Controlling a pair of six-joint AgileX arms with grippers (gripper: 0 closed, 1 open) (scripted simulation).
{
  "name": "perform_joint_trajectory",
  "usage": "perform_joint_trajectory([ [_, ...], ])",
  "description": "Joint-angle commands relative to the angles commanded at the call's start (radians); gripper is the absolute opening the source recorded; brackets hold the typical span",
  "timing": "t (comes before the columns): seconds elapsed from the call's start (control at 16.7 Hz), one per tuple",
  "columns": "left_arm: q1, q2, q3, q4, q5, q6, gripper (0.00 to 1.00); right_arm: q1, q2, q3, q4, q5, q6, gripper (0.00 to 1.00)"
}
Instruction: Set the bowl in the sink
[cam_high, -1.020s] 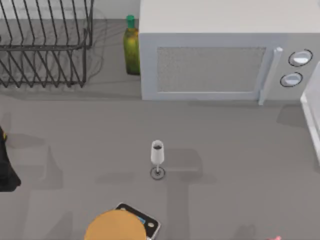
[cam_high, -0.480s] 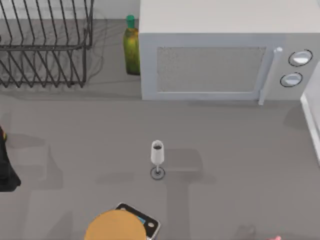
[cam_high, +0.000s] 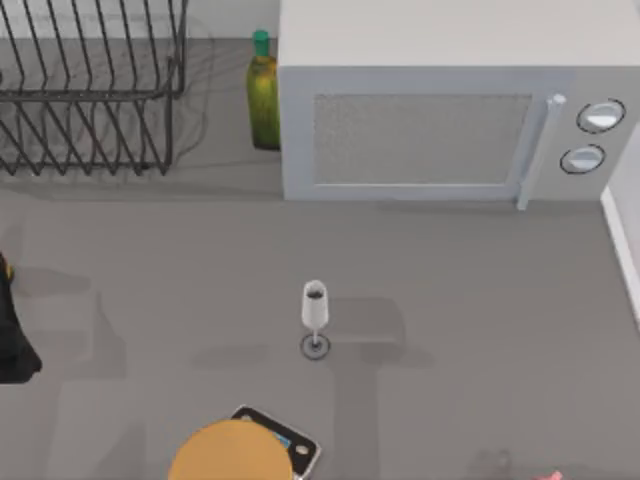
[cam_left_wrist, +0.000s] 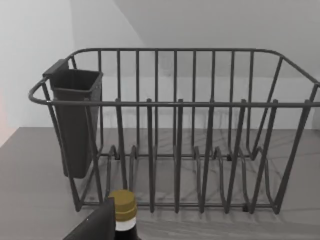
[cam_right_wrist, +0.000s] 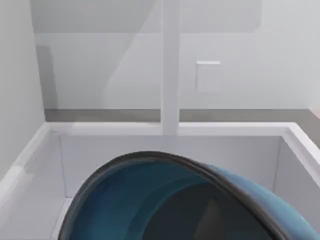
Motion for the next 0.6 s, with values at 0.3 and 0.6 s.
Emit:
perform_joint_trajectory([
  [0.3,0.000,0.000,0.000,0.000,0.000,0.000,1.00,0.000,0.000,0.000,0.000,0.000,0.000,1.00],
  [0.6,0.000,0.000,0.000,0.000,0.000,0.000,1.00,0.000,0.000,0.000,0.000,0.000,0.000,1.00],
])
